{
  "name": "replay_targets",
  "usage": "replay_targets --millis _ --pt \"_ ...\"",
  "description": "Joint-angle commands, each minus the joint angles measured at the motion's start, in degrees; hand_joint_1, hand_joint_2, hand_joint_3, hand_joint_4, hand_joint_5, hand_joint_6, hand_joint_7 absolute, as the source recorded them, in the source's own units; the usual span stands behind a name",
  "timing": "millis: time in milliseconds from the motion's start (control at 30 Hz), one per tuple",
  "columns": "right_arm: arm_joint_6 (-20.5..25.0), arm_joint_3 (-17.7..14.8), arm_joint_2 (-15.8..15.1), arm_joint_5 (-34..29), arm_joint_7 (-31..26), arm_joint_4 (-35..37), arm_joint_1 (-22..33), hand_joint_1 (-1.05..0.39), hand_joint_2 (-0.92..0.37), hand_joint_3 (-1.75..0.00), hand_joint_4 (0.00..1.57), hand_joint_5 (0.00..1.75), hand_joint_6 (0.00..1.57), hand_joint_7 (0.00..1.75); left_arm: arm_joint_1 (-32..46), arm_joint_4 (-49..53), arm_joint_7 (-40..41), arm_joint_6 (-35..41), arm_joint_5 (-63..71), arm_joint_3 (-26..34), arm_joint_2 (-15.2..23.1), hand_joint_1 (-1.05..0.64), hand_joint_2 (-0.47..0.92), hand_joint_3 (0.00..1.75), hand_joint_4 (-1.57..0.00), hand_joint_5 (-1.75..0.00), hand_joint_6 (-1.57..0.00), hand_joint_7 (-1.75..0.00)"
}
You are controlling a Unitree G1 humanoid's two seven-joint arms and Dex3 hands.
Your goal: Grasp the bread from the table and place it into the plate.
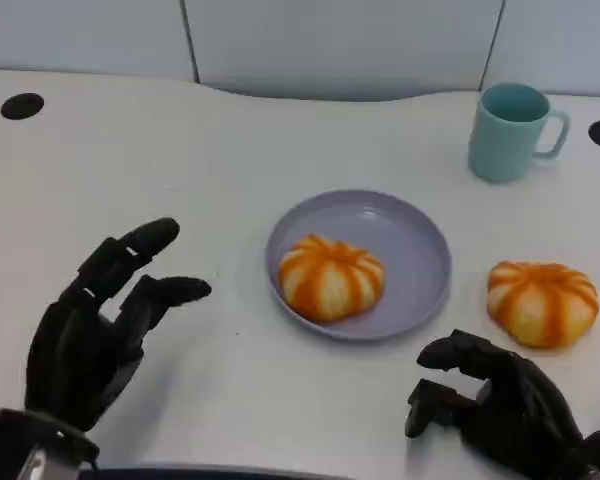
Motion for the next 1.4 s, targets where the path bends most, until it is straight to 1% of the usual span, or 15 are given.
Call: replay_targets --millis 33,133,233,333,467,533,633,767,833,933,1000,1200,1400 --pt "1.7 0.1 -0.6 -1.1 -2.5 -1.1 3.2 -0.50 -0.92 -0.33 0.79 1.30 0.84 0.75 3.6 -2.0 -0.8 -0.7 -0.4 0.9 -0.7 -0.84 0.92 0.25 -0.20 -1.73 -0.25 -1.17" --pt "1.7 0.2 -0.5 -1.0 -2.7 -1.6 3.4 -0.51 -0.92 -0.33 0.78 1.33 0.80 0.82 5.5 -2.4 -1.2 -0.7 -0.6 1.2 -1.2 -0.84 0.92 0.27 -0.23 -1.74 -0.27 -1.23" --pt "2.1 0.3 -0.3 -1.0 -3.4 -2.8 4.0 -0.50 -0.92 -0.34 0.79 1.33 0.79 0.83 7.5 -3.4 -0.8 1.4 -2.6 1.8 -2.4 -0.81 0.92 0.26 -0.30 -1.75 -0.30 -1.29" --pt "2.3 0.5 -0.4 -1.1 -3.7 -3.5 4.2 -0.50 -0.92 -0.35 0.79 1.33 0.79 0.84 8.7 -4.0 -0.2 2.7 -2.9 2.0 -2.7 -0.81 0.92 0.26 -0.34 -1.75 -0.30 -1.34" --pt "3.2 0.5 -0.5 -0.8 -3.7 -3.8 4.5 -0.50 -0.92 -0.34 0.79 1.34 0.79 0.86 10.5 -4.9 0.9 4.8 -2.7 2.1 -3.1 -0.81 0.92 0.25 -0.35 -1.75 -0.26 -1.42" --pt "3.4 0.5 -0.6 -0.8 -3.7 -3.9 4.6 -0.50 -0.92 -0.33 0.79 1.34 0.78 0.86 11.0 -4.5 1.1 5.2 -2.1 2.1 -3.2 -0.82 0.92 0.25 -0.34 -1.75 -0.24 -1.44" --pt "2.9 0.4 -0.5 -0.6 -3.0 -3.9 4.9 -0.49 -0.92 -0.34 0.78 1.34 0.77 0.86 11.3 -3.8 1.0 5.2 -1.7 2.2 -3.4 -0.83 0.92 0.24 -0.34 -1.75 -0.23 -1.48" --pt "1.6 -0.2 -0.4 -0.5 -2.4 -1.6 4.5 -0.49 -0.92 -0.31 0.82 1.26 0.82 0.80 11.0 -2.8 1.0 4.8 -1.5 2.5 -3.6 -0.84 0.92 0.25 -0.33 -1.75 -0.22 -1.48" --pt "1.1 -0.1 -0.6 -1.0 -2.6 -1.2 4.5 -0.49 -0.92 -0.31 0.81 1.25 0.82 0.78 10.5 -1.9 0.4 4.9 -1.8 2.9 -3.6 -0.84 0.92 0.26 -0.31 -1.75 -0.20 -1.49" --pt "1.9 0.4 -0.9 -1.5 -3.9 -3.2 5.1 -0.50 -0.92 -0.32 0.79 1.30 0.83 0.79 9.4 -0.6 0.0 4.7 -2.3 3.3 -3.8 -0.84 0.92 0.23 -0.32 -1.75 -0.22 -1.51" --pt "1.6 0.3 -0.9 -1.4 -3.8 -3.2 5.0 -0.50 -0.92 -0.34 0.77 1.32 0.82 0.80 8.9 -0.1 0.1 4.6 -2.2 3.5 -3.9 -0.84 0.92 0.21 -0.33 -1.75 -0.23 -1.50" --pt "-0.1 -0.8 -1.4 -1.1 -3.3 0.0 3.3 -0.50 -0.92 -0.32 0.76 1.31 0.81 0.79 7.2 2.4 0.1 3.6 -1.3 3.9 -3.9 -0.84 0.92 0.21 -0.34 -1.75 -0.26 -1.42" --pt "-1.2 -1.2 -1.9 -1.2 -2.9 1.8 2.2 -0.50 -0.92 -0.33 0.77 1.31 0.82 0.80 6.1 4.1 0.1 2.4 -0.8 3.9 -4.3 -0.83 0.92 0.25 -0.35 -1.75 -0.24 -1.44"
